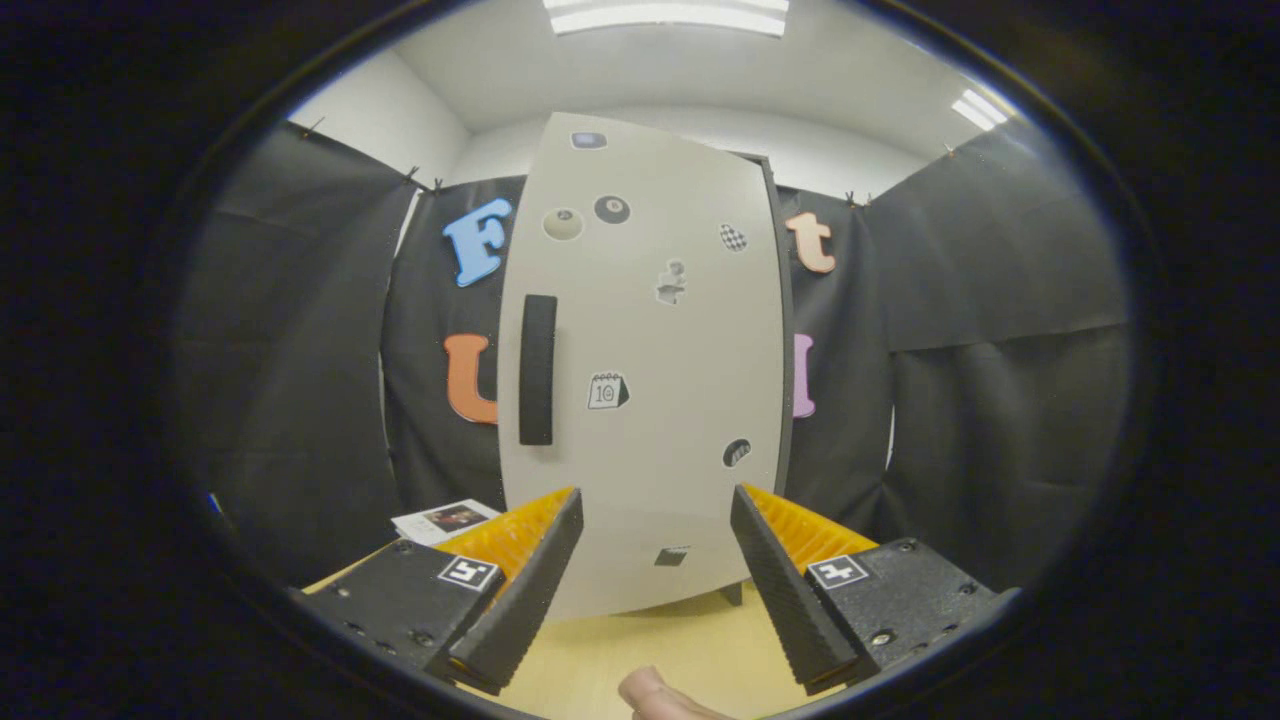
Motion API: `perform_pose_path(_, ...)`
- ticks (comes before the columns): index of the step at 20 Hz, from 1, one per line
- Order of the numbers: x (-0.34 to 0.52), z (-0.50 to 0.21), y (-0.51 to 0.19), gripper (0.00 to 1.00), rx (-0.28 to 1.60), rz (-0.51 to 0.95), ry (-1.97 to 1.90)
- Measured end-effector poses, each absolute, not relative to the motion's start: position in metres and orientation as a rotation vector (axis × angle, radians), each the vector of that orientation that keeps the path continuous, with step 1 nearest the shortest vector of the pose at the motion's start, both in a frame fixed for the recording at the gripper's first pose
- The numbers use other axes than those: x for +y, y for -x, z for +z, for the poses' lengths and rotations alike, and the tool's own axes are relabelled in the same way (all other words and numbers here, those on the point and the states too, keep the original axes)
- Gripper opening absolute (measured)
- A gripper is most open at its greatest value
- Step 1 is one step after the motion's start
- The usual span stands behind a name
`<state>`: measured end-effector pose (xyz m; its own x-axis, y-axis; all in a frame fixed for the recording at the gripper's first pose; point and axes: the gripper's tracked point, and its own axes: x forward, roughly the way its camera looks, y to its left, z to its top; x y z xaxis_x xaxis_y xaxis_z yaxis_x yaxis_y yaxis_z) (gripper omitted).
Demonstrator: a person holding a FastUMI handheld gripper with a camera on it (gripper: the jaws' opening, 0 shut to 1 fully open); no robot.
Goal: Open the shoe cabinet door, grab the shoes and put them into the shoe cabinet, then close the shoe cabinet door.
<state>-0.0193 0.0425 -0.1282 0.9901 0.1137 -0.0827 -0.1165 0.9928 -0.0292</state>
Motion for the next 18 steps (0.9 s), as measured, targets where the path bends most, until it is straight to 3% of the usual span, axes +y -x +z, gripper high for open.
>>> perform_pose_path(9,0.075,-0.134,0.109,0.97,0.039,0.251,0.071)
perform_pose_path(18,0.03,-0.132,0.125,0.98,0.015,0.172,0.062)
